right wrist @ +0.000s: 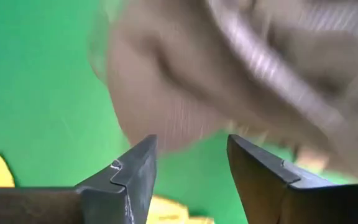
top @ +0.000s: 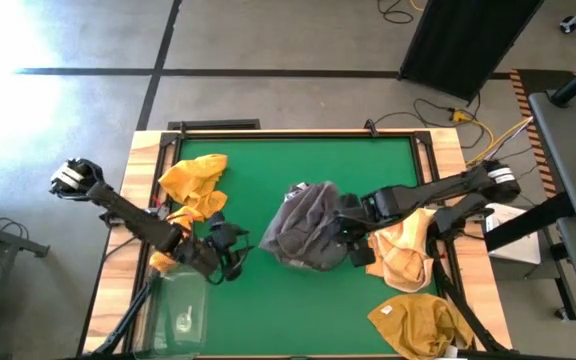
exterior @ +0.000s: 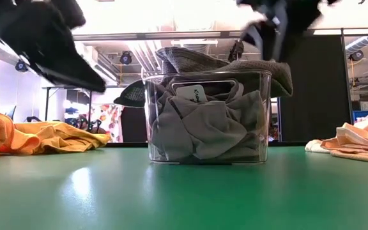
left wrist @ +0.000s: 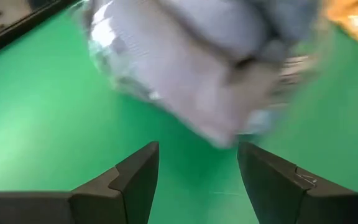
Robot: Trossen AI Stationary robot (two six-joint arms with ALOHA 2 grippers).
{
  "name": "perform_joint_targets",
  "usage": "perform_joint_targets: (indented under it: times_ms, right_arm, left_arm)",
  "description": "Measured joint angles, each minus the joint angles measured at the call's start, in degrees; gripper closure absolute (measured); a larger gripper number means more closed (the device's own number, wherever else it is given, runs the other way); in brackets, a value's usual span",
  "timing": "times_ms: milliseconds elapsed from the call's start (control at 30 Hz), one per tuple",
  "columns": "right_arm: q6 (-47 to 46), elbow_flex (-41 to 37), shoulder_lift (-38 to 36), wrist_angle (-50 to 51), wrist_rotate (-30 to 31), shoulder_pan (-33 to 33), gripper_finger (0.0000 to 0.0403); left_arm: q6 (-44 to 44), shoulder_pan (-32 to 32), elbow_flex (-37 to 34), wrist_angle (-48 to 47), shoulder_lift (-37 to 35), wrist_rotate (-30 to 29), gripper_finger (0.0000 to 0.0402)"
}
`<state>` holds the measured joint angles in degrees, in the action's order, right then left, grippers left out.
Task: Sort towels by color in basket
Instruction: Put the gray towel into the top transparent bin
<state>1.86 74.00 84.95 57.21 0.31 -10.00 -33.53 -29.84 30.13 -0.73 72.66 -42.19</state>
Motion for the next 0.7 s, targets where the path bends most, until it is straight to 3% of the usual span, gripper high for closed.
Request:
perform_joint_targets:
  times_ms: [133,233,333,567,700]
  right_arm:
    - [-3.4,-8.9,-0.3,-2.5,1.3,0.0,0.0232]
    - [-3.6,-12.8,0.0,-8.2,1.3,0.0,0.024]
    - [-2.1,-12.2,-0.1,-11.5,1.3,0.0,0.0248]
    - [1.3,-4.8,-1.4,-14.0,1.3,0.0,0.027]
    - [3.9,-5.3,-1.0,-21.4,-3.7,0.0,0.0275]
  left_arm:
    - [1.6,4.3,-3.9,7.7,0.1,1.3,0.0198]
    - [3.4,6.6,-5.3,13.4,1.2,6.1,0.0198]
    - [6.6,7.9,-5.4,18.1,3.3,8.7,0.0198]
    - [13.7,8.4,0.6,18.8,8.5,12.1,0.0198]
    - [17.4,8.5,5.8,18.8,11.5,12.7,0.0198]
